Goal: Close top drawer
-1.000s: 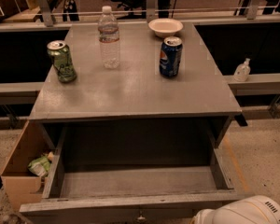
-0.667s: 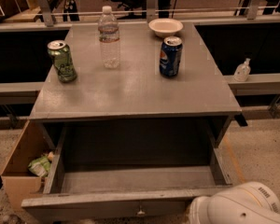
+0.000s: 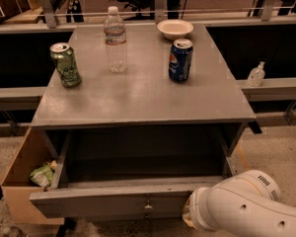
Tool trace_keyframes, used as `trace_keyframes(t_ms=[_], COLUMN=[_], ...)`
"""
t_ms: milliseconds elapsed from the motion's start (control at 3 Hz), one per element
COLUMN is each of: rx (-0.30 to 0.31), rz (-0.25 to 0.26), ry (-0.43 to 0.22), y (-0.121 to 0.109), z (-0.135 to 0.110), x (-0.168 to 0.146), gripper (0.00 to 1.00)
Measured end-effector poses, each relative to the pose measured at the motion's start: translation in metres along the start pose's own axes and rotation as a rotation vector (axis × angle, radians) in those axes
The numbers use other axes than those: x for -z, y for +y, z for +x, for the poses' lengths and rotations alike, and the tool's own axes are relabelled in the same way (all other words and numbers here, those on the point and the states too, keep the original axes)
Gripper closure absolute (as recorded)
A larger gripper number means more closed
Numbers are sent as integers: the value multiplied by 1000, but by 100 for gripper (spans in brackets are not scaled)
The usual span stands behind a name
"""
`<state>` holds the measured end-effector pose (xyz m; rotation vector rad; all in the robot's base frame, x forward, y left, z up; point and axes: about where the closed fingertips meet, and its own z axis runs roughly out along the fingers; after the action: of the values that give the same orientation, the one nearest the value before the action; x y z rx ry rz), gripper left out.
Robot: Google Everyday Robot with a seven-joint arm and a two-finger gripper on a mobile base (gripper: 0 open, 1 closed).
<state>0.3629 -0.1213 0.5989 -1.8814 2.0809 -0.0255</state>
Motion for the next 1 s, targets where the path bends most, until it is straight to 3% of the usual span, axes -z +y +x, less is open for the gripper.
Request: trace_keyframes(t_ms=[667,1000], rx=[4,11], rz=[13,40], ry=[10,11], y=[-6,-22], z=[-2,-8], x=[1,0], gripper=[100,100])
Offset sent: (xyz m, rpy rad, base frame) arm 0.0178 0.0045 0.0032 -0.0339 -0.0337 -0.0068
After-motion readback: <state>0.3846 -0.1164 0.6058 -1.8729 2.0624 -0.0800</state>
